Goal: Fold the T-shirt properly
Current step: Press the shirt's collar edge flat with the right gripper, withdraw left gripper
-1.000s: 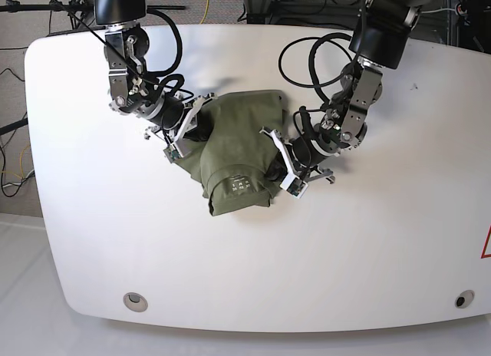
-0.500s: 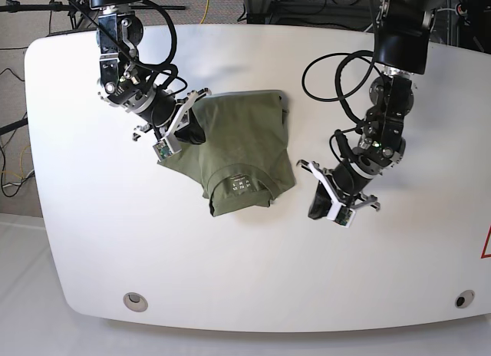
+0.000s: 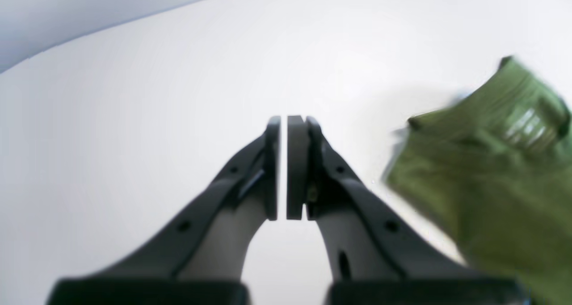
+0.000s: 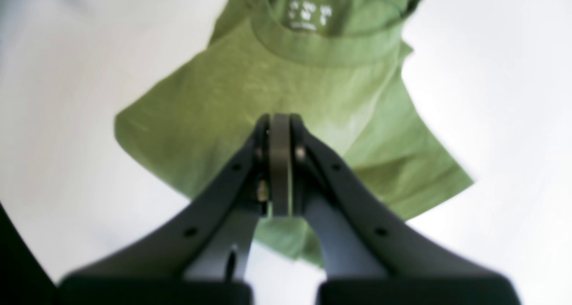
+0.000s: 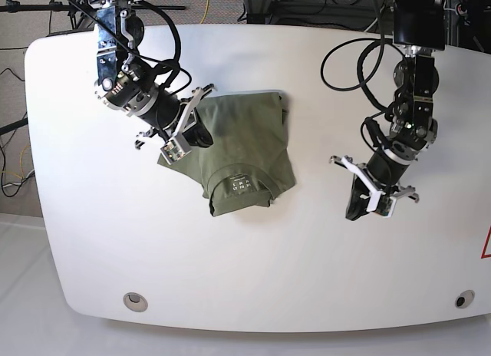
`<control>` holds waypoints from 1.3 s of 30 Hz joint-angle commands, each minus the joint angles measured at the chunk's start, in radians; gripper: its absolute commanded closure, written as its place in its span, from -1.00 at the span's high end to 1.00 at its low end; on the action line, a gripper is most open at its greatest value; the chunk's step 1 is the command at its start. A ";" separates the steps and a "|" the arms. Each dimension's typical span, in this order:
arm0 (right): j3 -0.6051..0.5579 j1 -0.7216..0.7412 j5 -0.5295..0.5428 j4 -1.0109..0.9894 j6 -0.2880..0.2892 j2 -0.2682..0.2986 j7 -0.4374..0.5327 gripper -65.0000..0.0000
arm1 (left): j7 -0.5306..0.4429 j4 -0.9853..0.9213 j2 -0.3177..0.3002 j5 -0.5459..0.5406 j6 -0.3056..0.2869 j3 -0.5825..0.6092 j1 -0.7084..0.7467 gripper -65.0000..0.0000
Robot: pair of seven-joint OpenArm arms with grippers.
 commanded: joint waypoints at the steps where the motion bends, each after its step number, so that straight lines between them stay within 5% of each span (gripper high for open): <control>1: -0.025 -0.005 0.016 0.004 0.007 0.004 0.020 -1.00 | -0.025 0.064 -0.009 -0.011 -0.002 -0.043 0.043 -1.00; 28: -0.234 0.215 0.015 -0.392 0.005 -0.022 0.152 -1.00 | -0.025 0.130 -0.003 -0.015 -0.007 -0.488 0.321 -1.00; 39: -0.243 0.353 -0.016 -0.557 0.005 -0.068 0.192 -1.00 | -0.025 0.127 0.020 -0.009 -0.128 -0.590 0.338 -1.00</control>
